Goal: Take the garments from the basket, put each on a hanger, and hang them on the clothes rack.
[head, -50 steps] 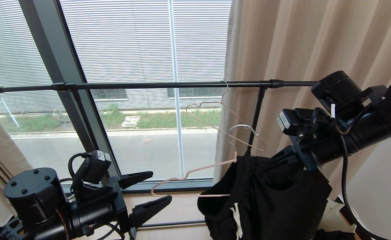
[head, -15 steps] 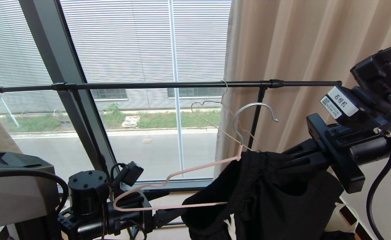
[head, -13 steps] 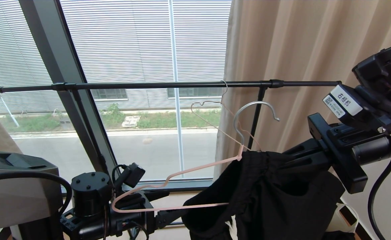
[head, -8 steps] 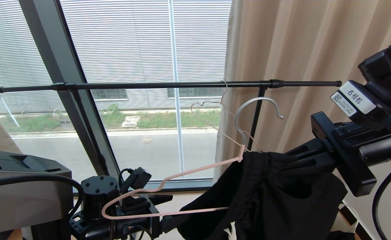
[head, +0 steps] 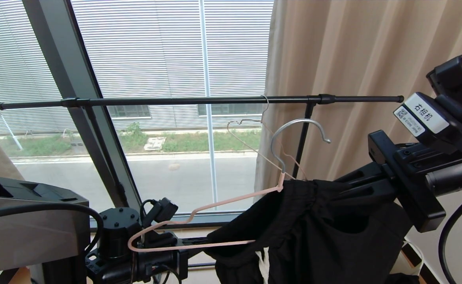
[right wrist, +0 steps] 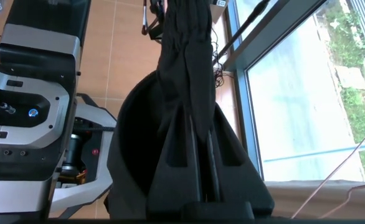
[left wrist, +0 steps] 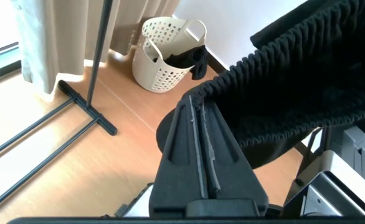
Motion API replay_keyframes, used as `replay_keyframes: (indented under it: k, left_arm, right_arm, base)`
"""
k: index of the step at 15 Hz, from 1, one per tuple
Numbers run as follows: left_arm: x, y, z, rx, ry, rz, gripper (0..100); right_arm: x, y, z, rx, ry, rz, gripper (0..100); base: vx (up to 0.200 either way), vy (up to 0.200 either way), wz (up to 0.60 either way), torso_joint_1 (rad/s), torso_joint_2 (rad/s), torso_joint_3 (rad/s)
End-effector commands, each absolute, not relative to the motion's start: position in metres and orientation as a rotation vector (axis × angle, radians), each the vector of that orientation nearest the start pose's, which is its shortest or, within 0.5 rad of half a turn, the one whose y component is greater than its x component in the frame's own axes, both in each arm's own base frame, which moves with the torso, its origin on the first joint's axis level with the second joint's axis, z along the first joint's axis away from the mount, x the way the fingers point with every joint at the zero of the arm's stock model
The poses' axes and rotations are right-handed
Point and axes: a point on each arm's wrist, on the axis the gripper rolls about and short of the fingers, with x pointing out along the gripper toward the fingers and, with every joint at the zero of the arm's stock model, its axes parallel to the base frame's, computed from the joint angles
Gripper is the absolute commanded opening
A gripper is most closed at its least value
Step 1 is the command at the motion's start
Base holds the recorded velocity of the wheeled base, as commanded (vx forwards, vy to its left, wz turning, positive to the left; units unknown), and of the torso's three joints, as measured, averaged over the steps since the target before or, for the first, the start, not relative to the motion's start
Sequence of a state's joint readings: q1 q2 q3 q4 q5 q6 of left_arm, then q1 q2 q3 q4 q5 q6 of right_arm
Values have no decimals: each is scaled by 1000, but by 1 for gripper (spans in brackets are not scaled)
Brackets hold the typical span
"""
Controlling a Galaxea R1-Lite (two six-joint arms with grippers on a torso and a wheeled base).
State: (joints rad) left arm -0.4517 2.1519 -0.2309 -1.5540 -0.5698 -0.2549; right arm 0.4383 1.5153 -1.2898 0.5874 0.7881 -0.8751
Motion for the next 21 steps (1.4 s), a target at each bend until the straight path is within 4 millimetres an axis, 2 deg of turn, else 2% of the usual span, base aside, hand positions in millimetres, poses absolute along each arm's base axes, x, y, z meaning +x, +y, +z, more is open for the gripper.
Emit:
replay_keyframes:
  k: [1,5,12,17,21]
  left_arm:
    - [244,-119,32,-260,469,-922,0]
    - [261,-97,40,-261,397,-843,0]
    - [266,-88,49,-258,350,-817,0]
    - [266,-83,57,-255,317,-807,0]
    - [268,-76,69,-252,268,-787,0]
  right_arm:
    - [209,110,263,-562,297,1409,0]
    - [222,88,257,-530,342,1315,0]
    - [233,64,250,-514,400,1204,0]
    - [234,61,240,-580,467,1130,0]
    - [235,62,223,-596,482,1112,0]
  base:
    - [0,0,0,0,0,0]
    - [0,0,0,0,0,0]
    - [0,0,0,0,0,0]
    - [0,0,0,0,0,0]
    - [0,0,0,0,0,0]
